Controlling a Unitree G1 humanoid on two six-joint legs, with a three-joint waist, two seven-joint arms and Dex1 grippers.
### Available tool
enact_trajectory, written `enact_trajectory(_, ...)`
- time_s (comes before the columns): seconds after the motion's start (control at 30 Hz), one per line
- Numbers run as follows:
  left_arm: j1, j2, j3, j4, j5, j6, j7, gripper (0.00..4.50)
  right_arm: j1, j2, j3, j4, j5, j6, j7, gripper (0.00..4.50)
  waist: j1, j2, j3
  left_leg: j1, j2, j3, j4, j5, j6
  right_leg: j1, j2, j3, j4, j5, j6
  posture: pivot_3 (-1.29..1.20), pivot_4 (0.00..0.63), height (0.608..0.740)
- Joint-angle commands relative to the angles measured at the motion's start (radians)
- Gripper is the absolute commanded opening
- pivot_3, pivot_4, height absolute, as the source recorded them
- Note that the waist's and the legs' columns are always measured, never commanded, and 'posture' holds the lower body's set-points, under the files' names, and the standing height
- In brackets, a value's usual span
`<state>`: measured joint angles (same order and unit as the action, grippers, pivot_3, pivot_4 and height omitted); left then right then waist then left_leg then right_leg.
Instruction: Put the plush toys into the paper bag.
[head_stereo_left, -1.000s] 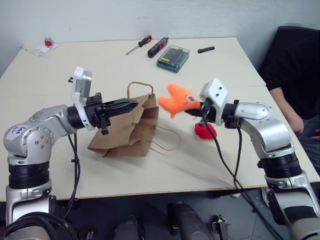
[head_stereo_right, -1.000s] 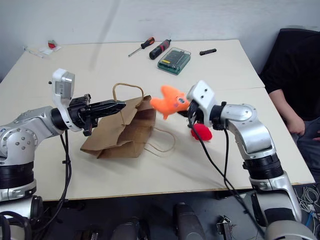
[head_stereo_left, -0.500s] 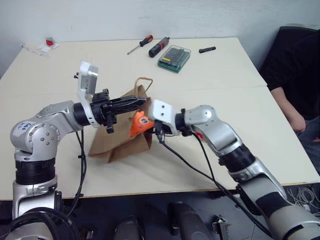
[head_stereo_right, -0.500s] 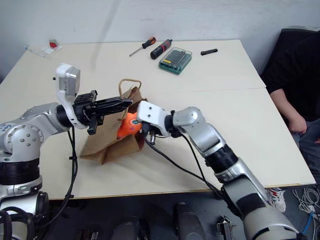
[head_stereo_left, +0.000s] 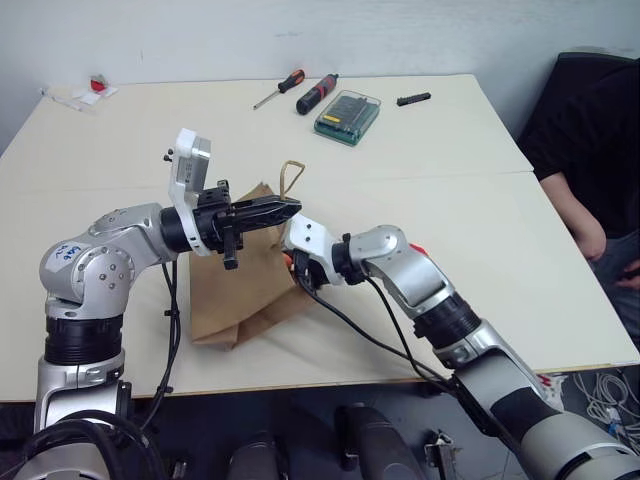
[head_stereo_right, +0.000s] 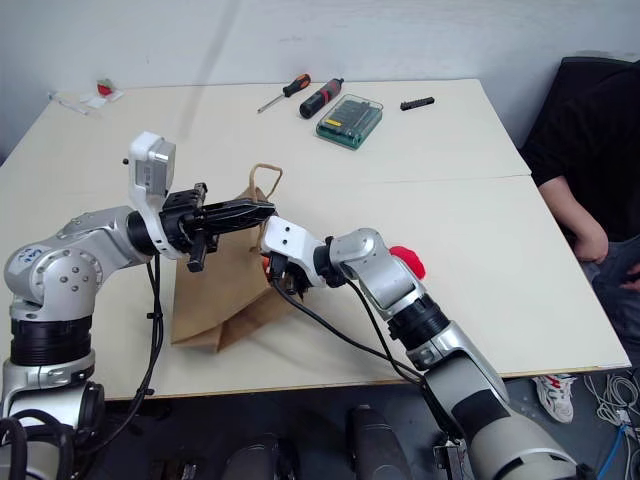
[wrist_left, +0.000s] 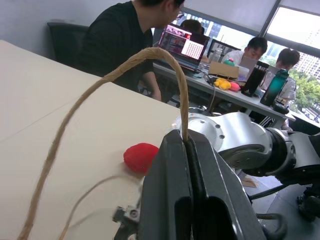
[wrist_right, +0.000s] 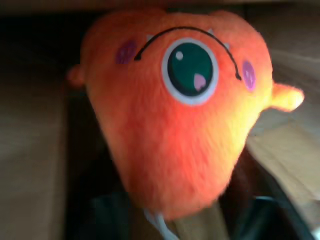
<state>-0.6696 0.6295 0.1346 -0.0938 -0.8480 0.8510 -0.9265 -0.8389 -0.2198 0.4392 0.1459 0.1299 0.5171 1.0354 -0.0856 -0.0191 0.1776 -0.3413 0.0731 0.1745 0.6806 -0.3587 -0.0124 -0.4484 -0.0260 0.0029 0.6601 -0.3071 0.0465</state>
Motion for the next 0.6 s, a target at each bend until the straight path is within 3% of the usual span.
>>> enact_trajectory(0.03,-0.029,0.012,0.014,-0.002,-0.001,-0.016,-0.026,0.0,0.027,-0.062,-0.066,-0.139,0.036,0.052,-0.001,3.63,0.002,0.0,0.0,0.0,0.0,0.0,0.0,0.0,0.0,0.0,0.0,0.0,0.0,0.0,0.0,0.0,0.15,0.74)
enact_trajectory(0.1,-0.022,0.02,0.024,-0.007,-0.008,-0.007,-0.028,0.0,0.05,-0.102,-0.096,-0.206,0.048,0.088,-0.018,4.34,0.004,0.0,0.0,0.0,0.0,0.0,0.0,0.0,0.0,0.0,0.0,0.0,0.0,0.0,0.0,0.0,0.15,0.74)
enact_trajectory(0.13,-0.011,0.028,0.036,-0.015,-0.018,0.004,-0.026,0.0,0.077,-0.135,-0.141,-0.269,0.068,0.13,-0.035,4.47,0.004,0.0,0.0,-0.001,0.0,-0.001,0.0,0.0,0.0,0.0,-0.001,0.0,-0.001,0.0,0.0,0.0,0.15,0.74)
enact_trajectory(0.3,0.035,0.058,0.094,-0.064,-0.087,0.067,-0.01,0.0,0.209,-0.277,-0.353,-0.54,0.184,0.315,-0.095,4.47,0.007,0.0,0.0,-0.002,0.0,-0.002,0.0,0.0,0.001,-0.001,-0.001,-0.001,-0.002,0.0,0.0,0.0,0.15,0.74)
enact_trajectory(0.4,0.06,0.071,0.135,-0.078,-0.142,0.118,0.006,0.0,0.344,-0.343,-0.589,-0.706,0.282,0.455,-0.156,4.47,0.011,-0.001,0.0,-0.002,0.0,-0.002,-0.001,-0.001,0.001,-0.001,0.0,-0.001,-0.002,0.0,0.0,0.0,0.15,0.74)
enact_trajectory(0.5,0.094,0.099,0.157,-0.093,-0.168,0.15,0.001,0.0,0.611,-0.389,-0.93,-0.856,0.313,0.549,-0.2,4.47,0.026,-0.001,0.0,-0.003,-0.001,-0.003,-0.002,-0.001,0.0,0.0,0.0,-0.001,-0.003,0.0,0.0,0.0,0.15,0.74)
enact_trajectory(0.6,0.108,0.123,0.168,-0.095,-0.192,0.17,-0.008,0.0,0.818,-0.392,-1.109,-0.914,0.304,0.555,-0.234,4.47,0.035,-0.002,0.001,-0.002,-0.001,-0.003,-0.003,-0.001,0.0,0.001,0.0,-0.001,-0.004,-0.001,0.001,0.0,0.15,0.74)
